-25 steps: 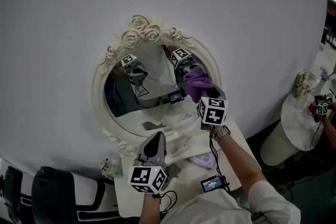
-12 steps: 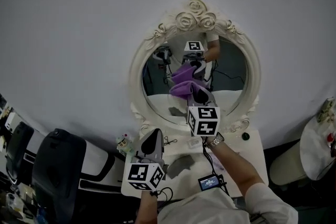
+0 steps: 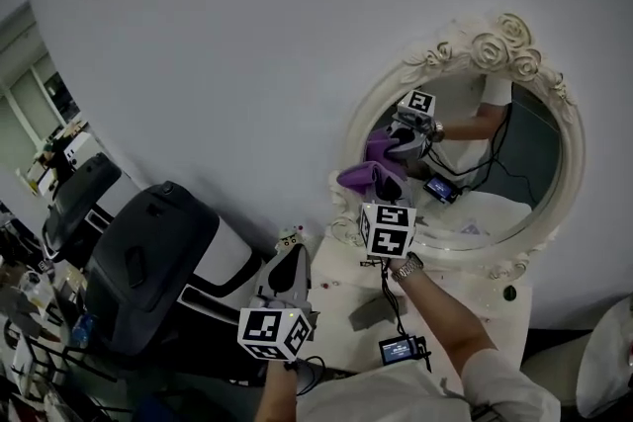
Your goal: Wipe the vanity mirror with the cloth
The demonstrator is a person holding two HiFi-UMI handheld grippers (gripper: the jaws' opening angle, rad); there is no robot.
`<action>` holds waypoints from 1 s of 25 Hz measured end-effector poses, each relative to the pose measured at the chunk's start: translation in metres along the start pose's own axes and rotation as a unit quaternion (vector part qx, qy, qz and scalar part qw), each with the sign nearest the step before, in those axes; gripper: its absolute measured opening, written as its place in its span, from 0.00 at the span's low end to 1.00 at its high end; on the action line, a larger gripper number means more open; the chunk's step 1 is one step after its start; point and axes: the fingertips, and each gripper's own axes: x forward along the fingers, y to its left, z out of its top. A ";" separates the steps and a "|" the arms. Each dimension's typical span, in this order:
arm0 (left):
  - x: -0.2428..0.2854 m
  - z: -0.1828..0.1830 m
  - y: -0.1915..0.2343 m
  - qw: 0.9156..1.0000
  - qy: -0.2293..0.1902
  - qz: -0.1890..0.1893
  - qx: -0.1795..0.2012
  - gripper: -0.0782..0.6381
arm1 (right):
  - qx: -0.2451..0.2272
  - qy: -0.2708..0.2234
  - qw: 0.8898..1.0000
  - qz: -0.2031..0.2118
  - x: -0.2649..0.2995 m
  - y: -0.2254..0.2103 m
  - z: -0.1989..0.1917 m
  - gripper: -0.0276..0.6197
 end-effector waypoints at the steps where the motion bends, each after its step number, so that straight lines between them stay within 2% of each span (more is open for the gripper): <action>1: -0.002 -0.001 0.003 1.000 0.001 0.005 0.000 0.11 | 0.001 0.003 1.000 -0.001 0.003 0.001 -0.003 0.13; 6: 0.001 -0.008 0.001 1.000 0.015 0.000 0.003 0.11 | 0.007 0.018 0.999 -0.029 0.007 -0.018 -0.016 0.13; 13: 0.031 -0.010 -0.046 0.997 0.022 -0.075 0.015 0.11 | 0.006 0.015 0.996 -0.085 -0.027 -0.077 -0.023 0.13; 19: 0.059 -0.020 -0.108 0.985 0.029 -0.171 0.010 0.11 | -0.003 0.004 0.986 -0.165 -0.081 -0.157 -0.013 0.14; 25: 0.078 -0.026 -0.170 0.968 0.029 -0.250 0.002 0.11 | -0.005 0.007 0.967 -0.254 -0.137 -0.239 -0.011 0.14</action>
